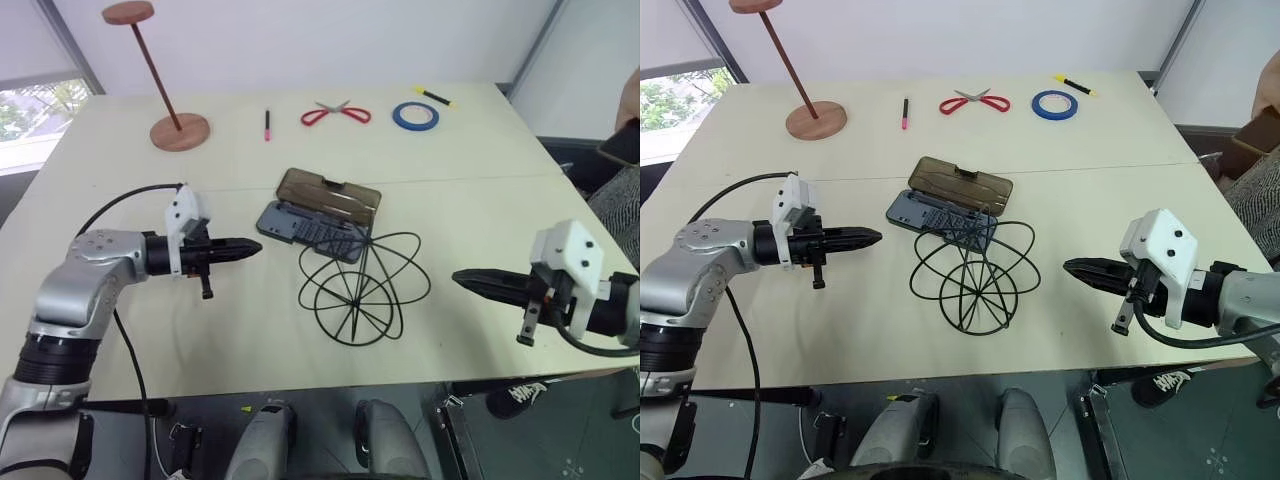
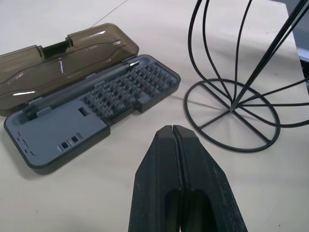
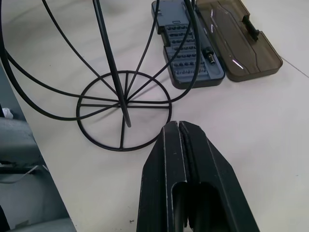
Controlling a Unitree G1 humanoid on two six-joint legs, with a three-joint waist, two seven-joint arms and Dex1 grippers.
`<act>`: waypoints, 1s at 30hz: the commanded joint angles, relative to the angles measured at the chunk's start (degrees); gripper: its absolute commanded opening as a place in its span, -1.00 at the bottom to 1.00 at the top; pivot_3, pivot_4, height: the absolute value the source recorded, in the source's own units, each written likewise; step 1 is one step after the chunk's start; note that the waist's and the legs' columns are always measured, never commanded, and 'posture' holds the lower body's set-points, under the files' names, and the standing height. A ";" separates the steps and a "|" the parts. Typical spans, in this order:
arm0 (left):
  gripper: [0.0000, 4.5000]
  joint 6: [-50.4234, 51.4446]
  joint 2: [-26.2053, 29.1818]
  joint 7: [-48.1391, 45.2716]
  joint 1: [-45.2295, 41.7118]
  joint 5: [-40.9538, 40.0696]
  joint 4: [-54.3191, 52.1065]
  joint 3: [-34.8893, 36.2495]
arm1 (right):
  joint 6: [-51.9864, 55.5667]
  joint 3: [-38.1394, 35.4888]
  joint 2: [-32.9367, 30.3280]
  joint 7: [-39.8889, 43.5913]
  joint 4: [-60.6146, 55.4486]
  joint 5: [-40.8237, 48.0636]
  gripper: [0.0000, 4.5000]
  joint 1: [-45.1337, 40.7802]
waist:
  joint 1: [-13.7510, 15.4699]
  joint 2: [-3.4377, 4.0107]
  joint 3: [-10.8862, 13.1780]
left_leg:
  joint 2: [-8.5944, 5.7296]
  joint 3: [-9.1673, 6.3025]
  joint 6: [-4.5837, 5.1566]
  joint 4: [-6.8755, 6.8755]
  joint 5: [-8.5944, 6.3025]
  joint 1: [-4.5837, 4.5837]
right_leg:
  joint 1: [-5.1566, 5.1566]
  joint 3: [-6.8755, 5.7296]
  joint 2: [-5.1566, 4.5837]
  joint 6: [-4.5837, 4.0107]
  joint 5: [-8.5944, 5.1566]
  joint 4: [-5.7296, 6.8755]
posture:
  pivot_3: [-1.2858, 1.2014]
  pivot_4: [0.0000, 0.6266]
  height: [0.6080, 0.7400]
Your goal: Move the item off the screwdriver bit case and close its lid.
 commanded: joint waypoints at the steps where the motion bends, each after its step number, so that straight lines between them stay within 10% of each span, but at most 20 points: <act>1: -1.00 -0.08 -0.27 0.16 -1.25 -0.56 -1.24 0.65 | 0.44 -2.50 -0.80 -0.33 -1.24 1.47 -0.89 -0.43 | 0.00 0.00 0.00 | 0.00 0.00 0.00 0.00 0.00 0.00 | 0.00 0.00 0.00 0.00 0.00 0.00 | 0.03 -0.52 1.00; 11: -1.00 -0.33 -0.98 -0.14 -1.98 -0.09 -0.55 -0.19 | 5.16 -7.16 -0.64 -0.23 -4.54 8.65 0.98 1.73 | 0.70 0.00 0.00 | 0.00 0.02 0.00 0.00 0.00 0.00 | 0.00 0.00 0.00 0.00 0.00 0.00 | 0.03 -0.52 1.00; 30: -1.00 -0.09 -2.14 0.80 -2.61 0.95 -1.53 -1.50 | 3.77 7.49 5.88 -13.38 -5.54 10.67 0.89 -4.41 | 0.92 -0.02 0.01 | -0.01 0.01 0.00 0.03 0.00 -0.03 | -0.02 0.01 -0.01 0.00 0.00 -0.02 | 0.03 -0.52 1.00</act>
